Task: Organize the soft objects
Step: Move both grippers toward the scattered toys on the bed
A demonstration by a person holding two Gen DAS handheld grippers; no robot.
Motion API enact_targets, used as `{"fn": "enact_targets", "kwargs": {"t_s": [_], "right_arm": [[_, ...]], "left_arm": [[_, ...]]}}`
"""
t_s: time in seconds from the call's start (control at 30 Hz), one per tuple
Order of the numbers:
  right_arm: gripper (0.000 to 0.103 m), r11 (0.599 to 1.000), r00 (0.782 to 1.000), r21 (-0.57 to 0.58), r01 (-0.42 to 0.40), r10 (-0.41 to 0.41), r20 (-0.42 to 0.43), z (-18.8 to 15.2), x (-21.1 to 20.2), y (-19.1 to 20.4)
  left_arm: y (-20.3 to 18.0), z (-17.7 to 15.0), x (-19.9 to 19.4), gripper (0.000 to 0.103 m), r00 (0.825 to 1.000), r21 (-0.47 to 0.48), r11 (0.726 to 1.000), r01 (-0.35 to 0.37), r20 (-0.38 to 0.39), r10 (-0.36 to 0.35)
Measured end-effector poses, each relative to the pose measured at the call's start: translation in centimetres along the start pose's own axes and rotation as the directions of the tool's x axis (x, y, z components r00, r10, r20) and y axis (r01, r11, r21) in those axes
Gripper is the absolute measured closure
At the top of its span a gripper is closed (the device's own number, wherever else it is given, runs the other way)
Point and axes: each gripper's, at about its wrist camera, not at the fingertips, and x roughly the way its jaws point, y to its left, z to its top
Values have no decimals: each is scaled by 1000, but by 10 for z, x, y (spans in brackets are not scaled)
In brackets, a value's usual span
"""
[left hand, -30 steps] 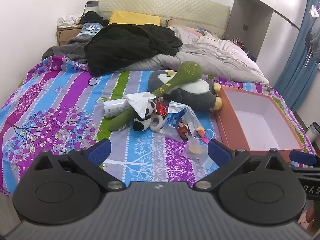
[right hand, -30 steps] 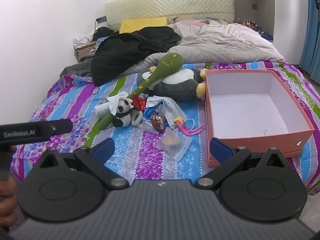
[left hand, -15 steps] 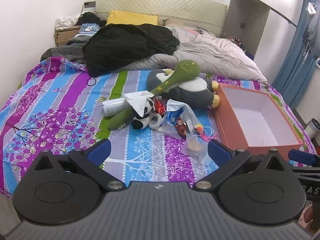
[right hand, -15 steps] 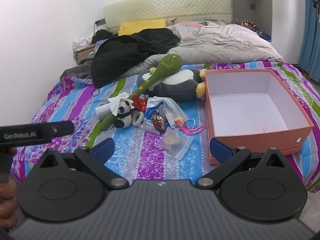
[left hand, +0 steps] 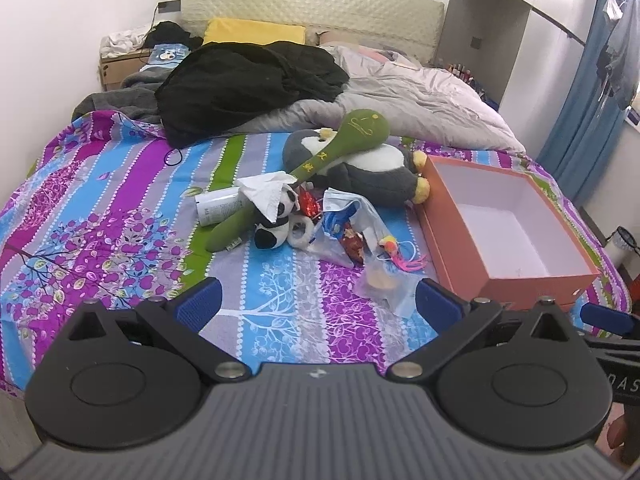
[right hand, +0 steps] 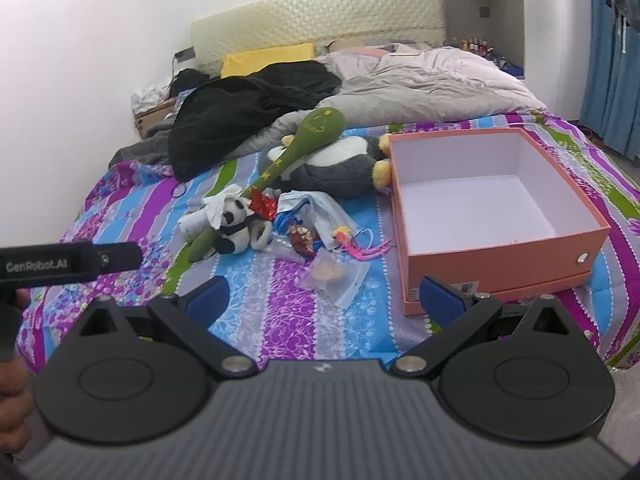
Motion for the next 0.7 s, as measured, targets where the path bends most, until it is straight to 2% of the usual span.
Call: {"fn": "enact_targets", "kwargs": {"t_s": [0.23,0.43,0.53,0.7], "right_arm": [[0,1000,1000,15,20,-20,14,-3,-1,-10],[0,1000,1000,-1,4,-4,9,-9,4,-9],[0,1000,1000,3,-23,23,0,-8,5,-8],[0,1000,1000,5,-19,19,-3,-10,6,-9]], "left_arm": [[-7,-6,3,0,1000,24,1000,14,3,-14],[-7,-18,9,0,1000,18,1000,23,-20,-23],[-7,-17,10,0,999,16,999,28,-16,-28],[-4,-16,10,0,999,8,999,32,-10,-32]]}}
